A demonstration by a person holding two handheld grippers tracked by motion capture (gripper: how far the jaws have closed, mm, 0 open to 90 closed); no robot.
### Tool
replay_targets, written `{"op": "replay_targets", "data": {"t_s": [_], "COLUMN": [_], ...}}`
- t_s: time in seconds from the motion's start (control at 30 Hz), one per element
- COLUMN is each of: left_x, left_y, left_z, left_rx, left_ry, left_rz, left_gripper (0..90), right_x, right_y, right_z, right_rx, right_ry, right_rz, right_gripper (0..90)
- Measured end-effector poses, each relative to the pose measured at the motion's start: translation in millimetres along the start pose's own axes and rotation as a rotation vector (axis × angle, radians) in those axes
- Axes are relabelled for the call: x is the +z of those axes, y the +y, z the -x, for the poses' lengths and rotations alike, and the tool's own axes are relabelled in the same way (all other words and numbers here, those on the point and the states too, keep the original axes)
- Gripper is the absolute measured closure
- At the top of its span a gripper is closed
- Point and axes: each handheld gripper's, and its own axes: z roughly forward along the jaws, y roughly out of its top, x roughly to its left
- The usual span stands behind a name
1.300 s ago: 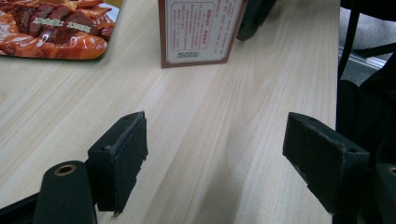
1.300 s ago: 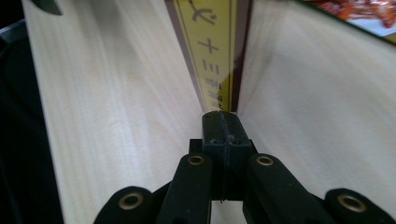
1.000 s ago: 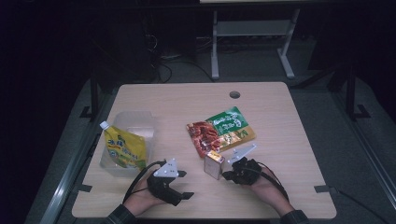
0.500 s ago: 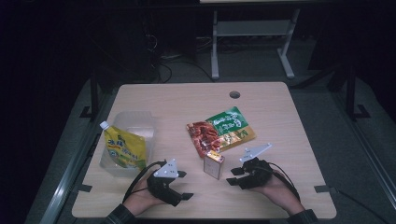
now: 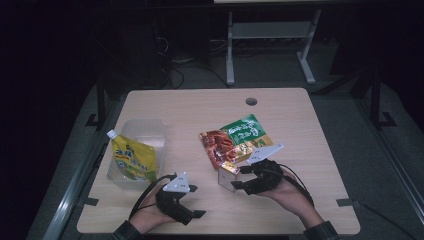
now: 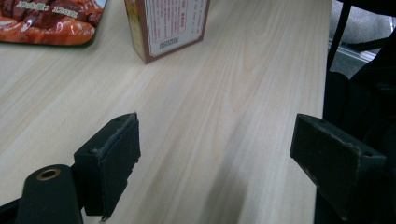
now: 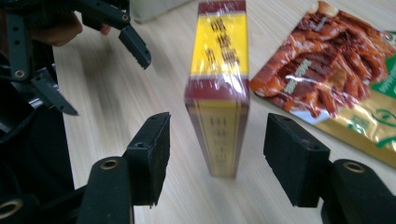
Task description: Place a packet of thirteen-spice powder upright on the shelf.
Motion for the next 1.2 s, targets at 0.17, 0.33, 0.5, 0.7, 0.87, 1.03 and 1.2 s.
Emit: {"op": "replay_targets", "data": {"t_s": [0.17, 0.33, 0.5, 0.7, 0.87, 1.03, 1.2], "left_x": [-6.2, -12.3, -14.9, -15.5, -16.2, -17.3, -17.3], "left_y": [-4.9, -9.6, -13.5, -17.6, -18.8, -19.1, -18.8], "left_z": [2.0, 4.6, 8.0, 10.0, 10.7, 10.4, 10.6], "left_rx": [-0.022, -0.044, -0.062, -0.075, -0.078, -0.076, -0.075], "left_ry": [0.01, 0.022, 0.035, 0.038, 0.038, 0.044, 0.049], "left_rz": [0.003, 0.01, 0.011, 0.005, 0.013, 0.018, 0.026], "left_gripper": [15.3, 16.2, 16.4, 16.4, 17.9, 18.4, 18.3], "right_x": [8.1, 16.7, 18.9, 17.0, 16.3, 16.3, 20.1], "right_y": [9.5, 15.9, 17.5, 17.5, 21.9, 30.4, 43.2], "right_z": [1.2, -0.3, 0.3, -0.3, -0.7, 2.4, 4.1], "right_rx": [-0.016, -0.05, -0.068, -0.097, -0.132, -0.159, -0.185], "right_ry": [-0.004, -0.018, -0.03, -0.04, -0.042, -0.012, 0.018], "right_rz": [0.004, -0.01, -0.008, -0.01, -0.016, 0.003, 0.006], "right_gripper": [43.0, 51.3, 61.6, 66.5, 66.7, 66.8, 66.9]}}
